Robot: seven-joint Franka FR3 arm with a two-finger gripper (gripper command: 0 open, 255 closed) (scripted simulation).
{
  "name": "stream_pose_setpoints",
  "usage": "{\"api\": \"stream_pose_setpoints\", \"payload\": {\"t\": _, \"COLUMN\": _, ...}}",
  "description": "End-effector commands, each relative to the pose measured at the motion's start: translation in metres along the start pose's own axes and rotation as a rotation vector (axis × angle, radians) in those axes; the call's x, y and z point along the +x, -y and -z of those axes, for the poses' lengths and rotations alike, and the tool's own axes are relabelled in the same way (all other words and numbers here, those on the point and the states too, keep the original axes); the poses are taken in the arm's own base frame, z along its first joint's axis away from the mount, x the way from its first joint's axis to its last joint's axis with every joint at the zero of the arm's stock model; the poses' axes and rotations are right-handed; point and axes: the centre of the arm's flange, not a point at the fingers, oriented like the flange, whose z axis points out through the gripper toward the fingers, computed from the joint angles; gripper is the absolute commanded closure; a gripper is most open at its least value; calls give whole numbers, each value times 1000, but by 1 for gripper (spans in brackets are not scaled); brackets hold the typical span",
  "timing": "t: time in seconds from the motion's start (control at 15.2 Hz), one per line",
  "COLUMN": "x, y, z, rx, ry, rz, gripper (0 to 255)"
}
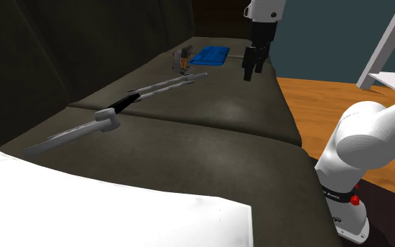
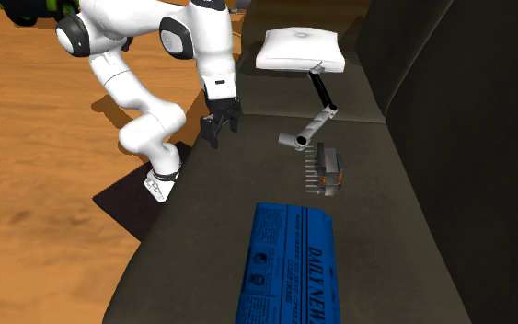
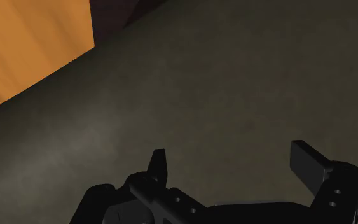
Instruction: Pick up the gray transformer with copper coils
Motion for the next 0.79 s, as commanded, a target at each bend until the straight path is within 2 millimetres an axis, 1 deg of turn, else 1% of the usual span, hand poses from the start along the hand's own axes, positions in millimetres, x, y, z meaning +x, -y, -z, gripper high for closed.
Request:
{"api": "stream_pose_setpoints", "payload": {"t": 0.0, "x": 0, "y": 0, "z": 0, "rx": 0, "ry": 0, "rz": 0, "gripper": 0}}
{"api": "stream_pose_setpoints", "payload": {"t": 0.73, "x": 144, "y": -5, "z": 47, "rx": 74, "ry": 43, "rz": 15, "gripper": 0}}
